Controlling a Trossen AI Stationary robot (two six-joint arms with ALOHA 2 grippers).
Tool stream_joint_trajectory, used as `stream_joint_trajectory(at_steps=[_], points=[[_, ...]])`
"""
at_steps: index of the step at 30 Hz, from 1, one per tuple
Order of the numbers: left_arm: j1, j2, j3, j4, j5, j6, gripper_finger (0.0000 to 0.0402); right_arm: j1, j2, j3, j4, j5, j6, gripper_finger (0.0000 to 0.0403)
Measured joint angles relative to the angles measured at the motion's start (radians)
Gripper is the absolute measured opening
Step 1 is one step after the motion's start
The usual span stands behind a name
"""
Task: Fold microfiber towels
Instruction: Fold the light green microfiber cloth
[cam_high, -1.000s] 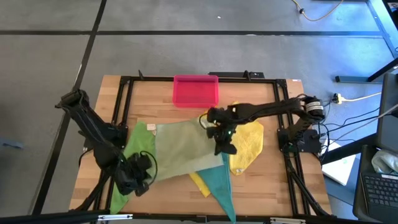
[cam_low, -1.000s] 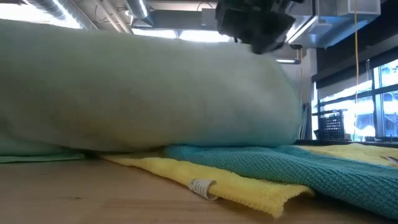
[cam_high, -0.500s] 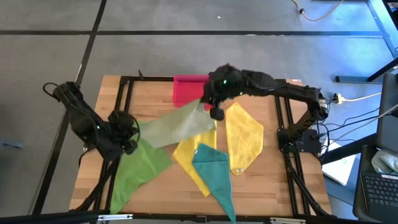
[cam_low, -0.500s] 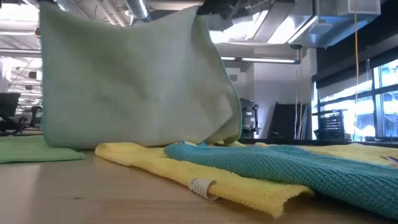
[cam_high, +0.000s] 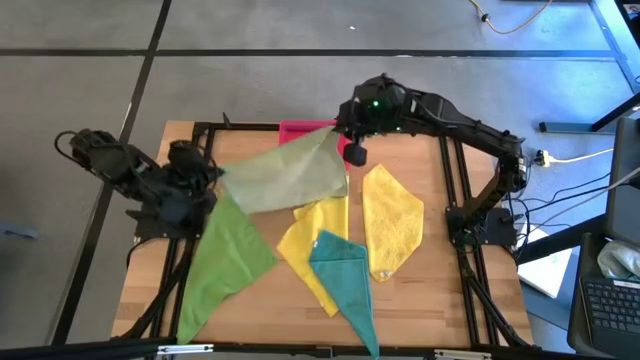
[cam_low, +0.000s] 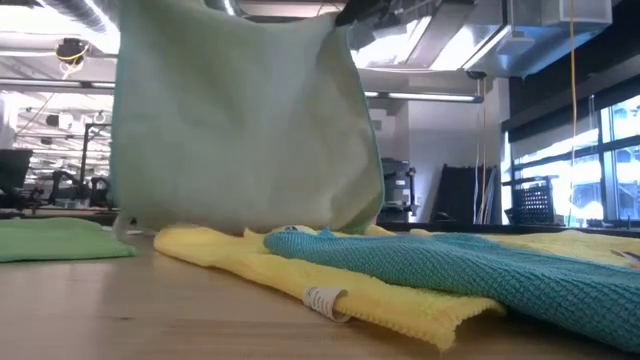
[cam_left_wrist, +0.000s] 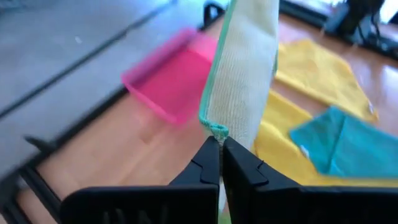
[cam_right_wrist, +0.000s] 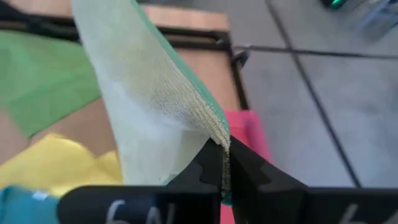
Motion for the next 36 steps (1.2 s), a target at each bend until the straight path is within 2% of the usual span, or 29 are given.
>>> stream_joint_trajectory(at_steps=[6,11,14,17,23,27,29,30,36], points=[[0.098,-0.001,0.134,0.0,-0.11,0.192,0.0,-0.008,-0.001,0.041,0.086,0.018,-0.023,0.0006],[0.171,0.0,0.21,0.0,-0.115,0.324,0.0,-0.02,-0.003,0.052,0.1,0.018,-0.023,0.0018],[0.202,0.0,0.228,0.0,-0.086,0.355,0.0,-0.023,-0.003,0.053,0.073,-0.004,-0.022,0.0013],[0.215,0.0,0.231,0.0,0.004,0.331,0.0,-0.022,-0.003,0.053,0.015,-0.112,-0.019,0.0006],[0.213,0.002,0.201,0.0,0.274,0.271,0.0,-0.021,-0.004,0.04,-0.106,-0.453,0.038,0.0023],[0.208,0.019,0.19,0.001,0.325,0.263,0.0,-0.009,-0.003,0.009,-0.109,-0.58,0.11,0.0016],[0.201,0.021,0.19,0.0,0.307,0.264,0.0,0.003,-0.004,-0.012,-0.105,-0.566,0.105,0.0008],[0.2,0.02,0.19,0.0,0.286,0.273,0.0,0.007,-0.004,-0.023,-0.109,-0.525,0.097,0.0007],[0.201,0.009,0.19,0.0,0.085,0.302,0.0,0.006,-0.002,-0.036,-0.075,-0.15,0.018,0.0013]])
